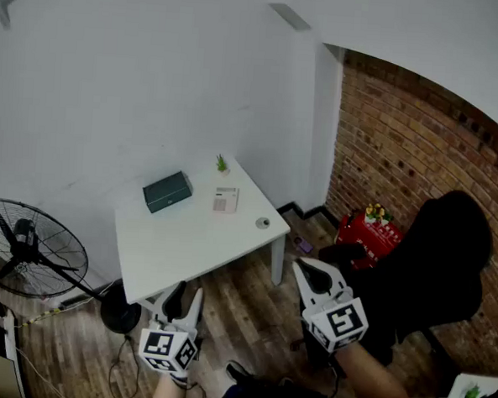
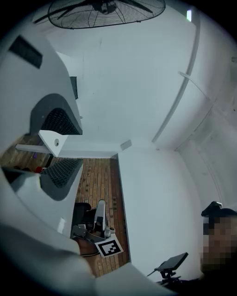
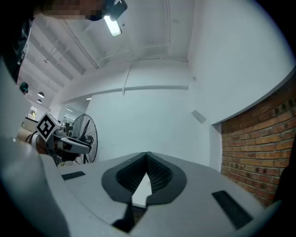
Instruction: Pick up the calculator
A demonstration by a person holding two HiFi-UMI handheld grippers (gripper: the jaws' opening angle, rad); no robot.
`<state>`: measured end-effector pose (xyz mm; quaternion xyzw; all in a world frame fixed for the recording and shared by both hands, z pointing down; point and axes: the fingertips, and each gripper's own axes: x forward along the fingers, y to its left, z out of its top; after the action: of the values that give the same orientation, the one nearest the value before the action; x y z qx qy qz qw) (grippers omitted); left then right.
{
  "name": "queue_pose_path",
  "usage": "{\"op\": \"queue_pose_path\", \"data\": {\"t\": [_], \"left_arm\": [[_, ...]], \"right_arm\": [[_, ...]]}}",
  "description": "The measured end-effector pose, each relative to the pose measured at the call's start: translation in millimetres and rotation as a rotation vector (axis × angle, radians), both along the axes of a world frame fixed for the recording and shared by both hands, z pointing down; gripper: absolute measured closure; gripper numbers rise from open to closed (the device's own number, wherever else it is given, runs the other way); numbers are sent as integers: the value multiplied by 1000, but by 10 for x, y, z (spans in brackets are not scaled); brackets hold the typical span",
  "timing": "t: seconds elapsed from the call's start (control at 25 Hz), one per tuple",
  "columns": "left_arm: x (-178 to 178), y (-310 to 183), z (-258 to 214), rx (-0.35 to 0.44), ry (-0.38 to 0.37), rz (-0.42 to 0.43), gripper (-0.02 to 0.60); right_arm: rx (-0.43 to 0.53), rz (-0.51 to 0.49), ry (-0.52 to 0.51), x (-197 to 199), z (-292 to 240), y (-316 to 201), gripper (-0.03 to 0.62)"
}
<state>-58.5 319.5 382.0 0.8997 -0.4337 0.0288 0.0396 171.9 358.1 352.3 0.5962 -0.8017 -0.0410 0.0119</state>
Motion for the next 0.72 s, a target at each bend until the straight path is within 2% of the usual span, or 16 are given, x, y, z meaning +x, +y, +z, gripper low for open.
{"op": "queue_pose_path", "data": {"t": [0.32,0.44,0.56,0.6,0.68,0.72], "left_arm": [[101,287,-90,29,-3,-3,422],[35,310,-115,43,-6,-26,422],[-155,294,-143,60,-10,-80,420],[-231,280,-156,66,-9,-101,408],[-375,242,-168,65,2,-131,365],[-446,218,-157,60,9,-139,353]], "right_arm": [[6,-7,-16,72,17,293,589],[36,-10,-40,106,46,283,589],[23,-9,-88,86,99,252,586],[18,-12,-92,63,105,230,568],[15,-21,-90,4,108,159,455],[12,-26,-92,-36,117,111,432]]}}
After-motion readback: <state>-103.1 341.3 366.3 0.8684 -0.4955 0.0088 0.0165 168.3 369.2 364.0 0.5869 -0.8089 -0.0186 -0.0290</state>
